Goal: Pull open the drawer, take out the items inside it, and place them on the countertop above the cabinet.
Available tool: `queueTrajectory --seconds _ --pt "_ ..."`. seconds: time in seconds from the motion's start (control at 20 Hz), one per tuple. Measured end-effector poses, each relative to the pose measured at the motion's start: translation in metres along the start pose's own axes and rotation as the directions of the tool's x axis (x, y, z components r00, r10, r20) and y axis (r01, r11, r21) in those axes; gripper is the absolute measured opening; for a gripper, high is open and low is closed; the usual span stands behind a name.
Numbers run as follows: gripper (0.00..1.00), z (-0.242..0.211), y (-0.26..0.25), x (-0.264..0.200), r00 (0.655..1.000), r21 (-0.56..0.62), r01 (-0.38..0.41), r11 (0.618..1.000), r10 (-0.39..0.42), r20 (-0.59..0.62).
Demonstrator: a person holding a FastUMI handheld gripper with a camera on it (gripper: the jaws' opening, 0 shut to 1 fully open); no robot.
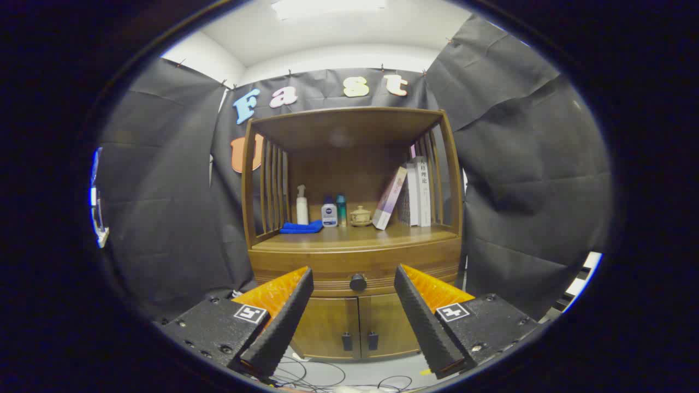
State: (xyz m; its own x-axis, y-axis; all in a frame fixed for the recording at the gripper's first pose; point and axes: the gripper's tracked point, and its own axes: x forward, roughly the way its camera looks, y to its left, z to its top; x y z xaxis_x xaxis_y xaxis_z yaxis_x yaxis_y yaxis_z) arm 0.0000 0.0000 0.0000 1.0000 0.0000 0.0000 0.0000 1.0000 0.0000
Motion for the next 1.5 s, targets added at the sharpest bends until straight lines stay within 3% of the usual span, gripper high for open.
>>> queueTrajectory --seconds 1.0,1.5 --pt "0.98 -0.011 -0.004 0.010 0.999 0.009 -0.021 1.000 0.022 -0.030" --pt "0.98 -0.033 -0.016 0.078 0.999 -0.053 0.004 0.999 -0.006 -0.049"
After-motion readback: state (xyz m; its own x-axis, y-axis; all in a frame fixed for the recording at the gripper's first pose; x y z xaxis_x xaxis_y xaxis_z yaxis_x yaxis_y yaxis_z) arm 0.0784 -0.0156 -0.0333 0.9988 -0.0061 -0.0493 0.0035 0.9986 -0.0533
